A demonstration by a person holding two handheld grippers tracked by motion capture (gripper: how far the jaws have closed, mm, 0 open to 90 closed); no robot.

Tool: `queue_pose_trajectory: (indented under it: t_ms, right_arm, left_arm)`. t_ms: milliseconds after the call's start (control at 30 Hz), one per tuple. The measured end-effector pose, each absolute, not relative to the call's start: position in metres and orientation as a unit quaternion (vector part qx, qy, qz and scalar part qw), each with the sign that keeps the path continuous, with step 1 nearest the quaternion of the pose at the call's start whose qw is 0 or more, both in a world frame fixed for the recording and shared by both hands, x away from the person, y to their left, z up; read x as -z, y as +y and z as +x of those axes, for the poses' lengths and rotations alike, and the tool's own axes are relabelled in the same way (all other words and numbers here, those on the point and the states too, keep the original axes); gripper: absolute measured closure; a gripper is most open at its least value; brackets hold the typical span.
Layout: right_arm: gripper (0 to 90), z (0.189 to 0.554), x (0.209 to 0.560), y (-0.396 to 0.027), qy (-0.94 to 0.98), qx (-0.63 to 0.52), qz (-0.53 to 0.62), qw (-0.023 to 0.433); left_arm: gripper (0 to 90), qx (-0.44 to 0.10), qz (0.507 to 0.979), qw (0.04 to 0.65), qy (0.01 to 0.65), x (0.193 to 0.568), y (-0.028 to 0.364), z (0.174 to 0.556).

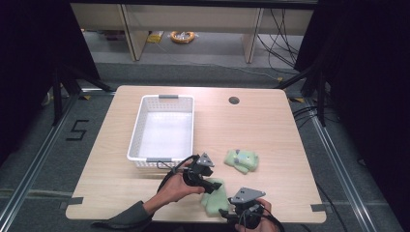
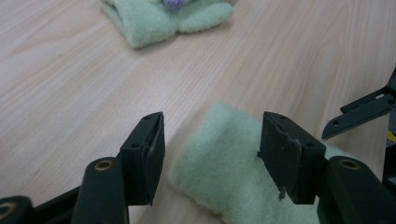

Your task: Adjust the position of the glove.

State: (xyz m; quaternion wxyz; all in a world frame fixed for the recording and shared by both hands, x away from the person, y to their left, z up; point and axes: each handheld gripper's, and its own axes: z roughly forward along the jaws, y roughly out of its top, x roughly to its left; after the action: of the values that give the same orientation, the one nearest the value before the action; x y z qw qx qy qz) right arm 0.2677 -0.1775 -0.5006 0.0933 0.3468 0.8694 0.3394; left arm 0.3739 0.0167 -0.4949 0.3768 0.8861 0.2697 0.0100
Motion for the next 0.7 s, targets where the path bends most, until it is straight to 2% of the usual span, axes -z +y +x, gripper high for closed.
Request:
queue_pose_trajectory:
  t_ms: [67,100,167,300,400,467,600,700]
  right_arm:
    - [55.2,0.270,0.503,-0.178,0.867,-0.346,0.347,0.091]
    - [61.7,0.270,0.501,-0.179,0.868,-0.343,0.349,0.083]
    - [63.1,0.271,0.501,-0.180,0.869,-0.346,0.344,0.088]
    - [71.4,0.274,0.502,-0.181,0.873,-0.340,0.340,0.084]
    - [76.2,0.276,0.502,-0.181,0.869,-0.349,0.337,0.095]
    - [78.4,0.277,0.500,-0.184,0.870,-0.349,0.338,0.087]
    - [80.0,0.279,0.498,-0.186,0.865,-0.364,0.333,0.092]
    - [80.9,0.279,0.492,-0.190,0.867,-0.358,0.333,0.098]
  left_arm:
    - [42.5,-0.008,0.891,0.369,0.264,0.497,0.018,0.373]
    - [45.3,-0.009,0.894,0.363,0.261,0.498,0.020,0.373]
    - [48.2,-0.011,0.896,0.360,0.261,0.498,0.021,0.373]
    - [54.5,-0.010,0.898,0.356,0.257,0.498,0.022,0.371]
    - [65.2,-0.019,0.903,0.352,0.245,0.495,0.024,0.368]
    - [80.3,-0.025,0.898,0.363,0.248,0.493,0.029,0.367]
    - [82.4,-0.022,0.904,0.358,0.234,0.492,0.036,0.368]
    - [82.6,-0.006,0.886,0.383,0.264,0.493,0.038,0.363]
